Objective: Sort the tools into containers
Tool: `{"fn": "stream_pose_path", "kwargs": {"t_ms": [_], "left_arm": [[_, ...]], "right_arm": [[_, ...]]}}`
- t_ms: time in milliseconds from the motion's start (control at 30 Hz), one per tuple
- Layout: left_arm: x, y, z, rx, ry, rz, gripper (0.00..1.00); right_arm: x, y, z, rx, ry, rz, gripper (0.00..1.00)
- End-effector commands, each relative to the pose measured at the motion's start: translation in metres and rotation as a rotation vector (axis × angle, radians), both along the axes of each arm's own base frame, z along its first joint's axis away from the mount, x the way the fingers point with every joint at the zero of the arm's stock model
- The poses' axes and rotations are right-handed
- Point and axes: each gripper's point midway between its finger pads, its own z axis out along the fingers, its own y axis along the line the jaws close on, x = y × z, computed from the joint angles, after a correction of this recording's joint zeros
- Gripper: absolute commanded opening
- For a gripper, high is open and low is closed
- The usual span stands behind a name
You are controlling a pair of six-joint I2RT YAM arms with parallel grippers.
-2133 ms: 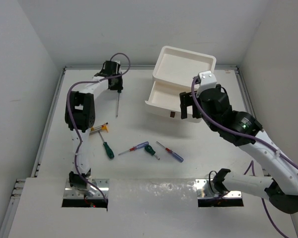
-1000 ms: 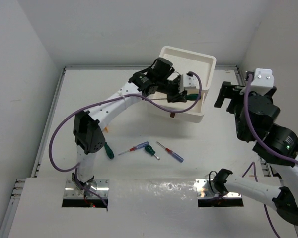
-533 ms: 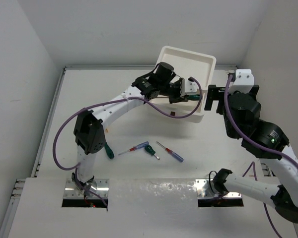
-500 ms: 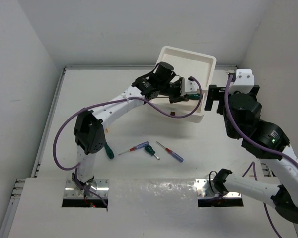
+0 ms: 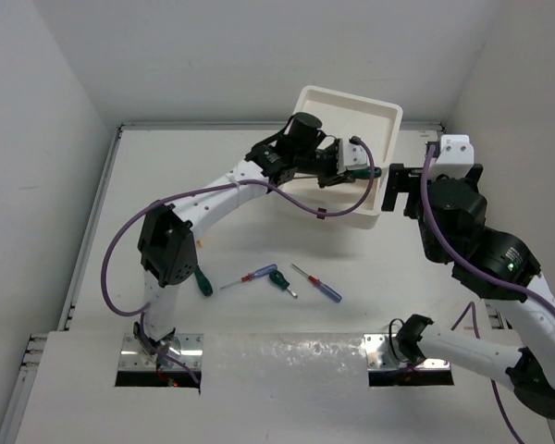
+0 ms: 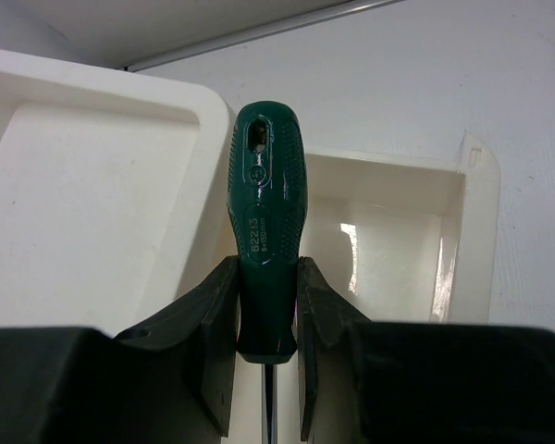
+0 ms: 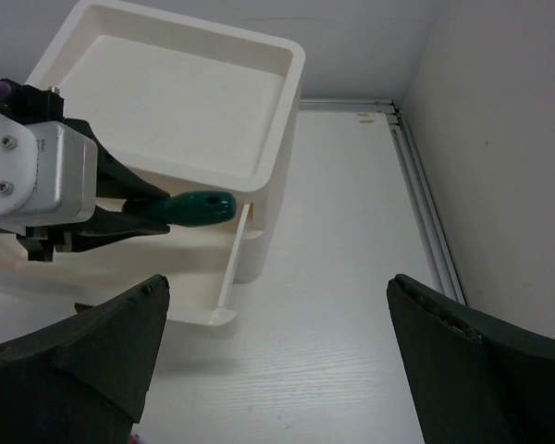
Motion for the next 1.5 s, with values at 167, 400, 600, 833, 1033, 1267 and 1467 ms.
{"fn": "stream_pose_path", "kwargs": {"t_ms": [167, 400, 600, 833, 1033, 1267, 1467], "left_arm": [[0.002, -0.017, 0.036, -0.156, 0.048, -0.011, 0.0], [0.017, -0.018, 0.061, -0.234, 0.048, 0.044, 0.0], [0.033, 0.01, 0.022, -0.115, 0.045, 0.079, 0.0], [0.034, 0.028, 0.007, 0.002, -0.016, 0.076, 0.07], [0.037, 0.022, 0.042, -0.087, -0.012, 0.1, 0.77], [0.035, 0.024, 0.112, -0.242, 0.008, 0.106, 0.78], [0.037, 0.039, 0.128, -0.256, 0.024, 0.136, 0.77]], "right_arm": [[0.006, 0.011, 0.002, -0.005, 0.011, 0.03, 0.99], [0.003, 0.007, 0.0, 0.001, 0.012, 0.02, 0.99], [0.002, 0.005, 0.003, 0.002, 0.0, 0.016, 0.99], [0.009, 0.012, 0.003, -0.023, 0.009, 0.032, 0.99], [0.014, 0.023, 0.007, -0.04, 0.022, 0.068, 0.99], [0.012, 0.023, 0.009, -0.033, 0.019, 0.08, 0.99], [0.016, 0.027, -0.007, -0.105, 0.076, 0.095, 0.76]]}}
